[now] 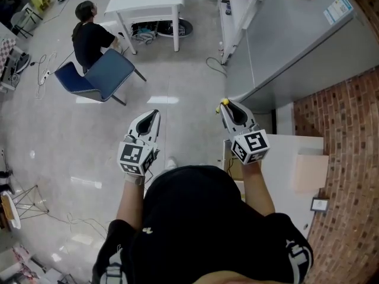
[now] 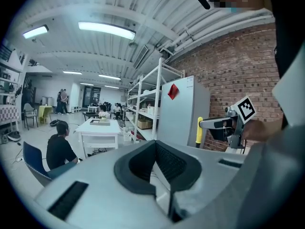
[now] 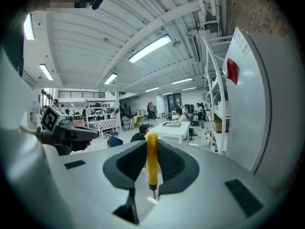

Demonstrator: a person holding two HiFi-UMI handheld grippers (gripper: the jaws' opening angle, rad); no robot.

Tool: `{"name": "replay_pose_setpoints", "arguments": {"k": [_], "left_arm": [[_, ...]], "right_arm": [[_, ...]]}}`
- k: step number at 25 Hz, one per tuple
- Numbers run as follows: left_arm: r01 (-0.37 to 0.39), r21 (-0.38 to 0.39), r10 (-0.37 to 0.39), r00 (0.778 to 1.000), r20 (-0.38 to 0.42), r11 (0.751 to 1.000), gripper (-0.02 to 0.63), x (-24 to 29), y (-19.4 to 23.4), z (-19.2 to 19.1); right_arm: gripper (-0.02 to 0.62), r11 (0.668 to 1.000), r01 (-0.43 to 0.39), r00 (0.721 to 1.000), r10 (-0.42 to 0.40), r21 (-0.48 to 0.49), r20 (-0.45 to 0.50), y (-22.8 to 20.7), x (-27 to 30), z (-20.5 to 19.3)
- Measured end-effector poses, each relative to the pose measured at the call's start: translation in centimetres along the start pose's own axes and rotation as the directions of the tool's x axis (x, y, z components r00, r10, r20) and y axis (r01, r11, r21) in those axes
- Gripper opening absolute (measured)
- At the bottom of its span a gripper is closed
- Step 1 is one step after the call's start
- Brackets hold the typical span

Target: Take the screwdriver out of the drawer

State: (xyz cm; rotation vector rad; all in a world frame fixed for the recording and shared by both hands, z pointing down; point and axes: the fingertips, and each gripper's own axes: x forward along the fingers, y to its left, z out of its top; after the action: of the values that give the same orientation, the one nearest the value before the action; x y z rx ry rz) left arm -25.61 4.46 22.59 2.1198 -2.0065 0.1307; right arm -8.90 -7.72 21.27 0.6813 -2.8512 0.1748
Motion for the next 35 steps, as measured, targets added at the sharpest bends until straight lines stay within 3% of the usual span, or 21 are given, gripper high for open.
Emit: {"name": "replay_pose_setpoints", "arguments": {"k": [12,35], "left_arm": [[-0.041,0.013,0.040,0.998,0.043,0.999,0.003,-1.1,1.6,2.1],[-0.112,0.002,0.112,0.993,0.037,0.994,0.003,-3.4,2.8,1.6]], "right_arm": [[0.080,0.999,-0.047,0.998,0.047,0.001,0.030,1.6,1.3,1.4],[0.078,0.992,-0.123,0.992,0.123,0.000,0.018,4.0,3.1,1.0]]}}
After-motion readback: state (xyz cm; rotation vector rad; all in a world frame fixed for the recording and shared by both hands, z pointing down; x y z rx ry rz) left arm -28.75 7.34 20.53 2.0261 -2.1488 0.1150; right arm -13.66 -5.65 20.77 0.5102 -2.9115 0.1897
